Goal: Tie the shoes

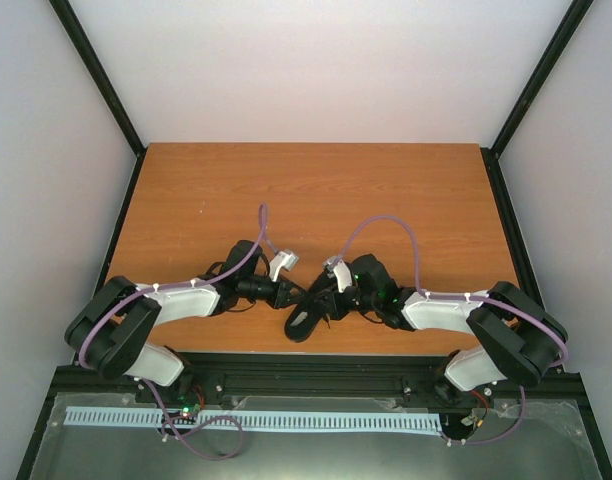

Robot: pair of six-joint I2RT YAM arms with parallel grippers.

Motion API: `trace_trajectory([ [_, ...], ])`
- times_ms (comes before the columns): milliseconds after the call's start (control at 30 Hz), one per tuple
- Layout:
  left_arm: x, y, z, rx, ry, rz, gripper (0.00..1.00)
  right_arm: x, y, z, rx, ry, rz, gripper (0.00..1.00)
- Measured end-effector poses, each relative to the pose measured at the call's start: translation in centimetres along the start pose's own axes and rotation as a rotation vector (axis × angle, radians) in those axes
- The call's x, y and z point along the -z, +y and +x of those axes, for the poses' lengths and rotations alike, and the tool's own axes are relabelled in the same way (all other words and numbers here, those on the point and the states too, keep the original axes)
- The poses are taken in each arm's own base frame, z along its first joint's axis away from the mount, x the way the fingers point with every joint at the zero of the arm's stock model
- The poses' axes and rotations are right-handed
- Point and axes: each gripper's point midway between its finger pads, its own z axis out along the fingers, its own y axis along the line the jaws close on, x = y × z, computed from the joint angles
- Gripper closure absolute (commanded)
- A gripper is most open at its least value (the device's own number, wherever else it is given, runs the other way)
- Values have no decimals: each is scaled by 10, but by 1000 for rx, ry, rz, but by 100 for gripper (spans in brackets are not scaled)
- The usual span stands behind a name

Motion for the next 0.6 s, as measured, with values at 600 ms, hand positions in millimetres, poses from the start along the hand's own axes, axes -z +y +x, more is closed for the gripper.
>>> trace_trajectory([
  [600,-5,-1,8,19,34,43,71,0,1,-3,-10,-12,-3,97],
])
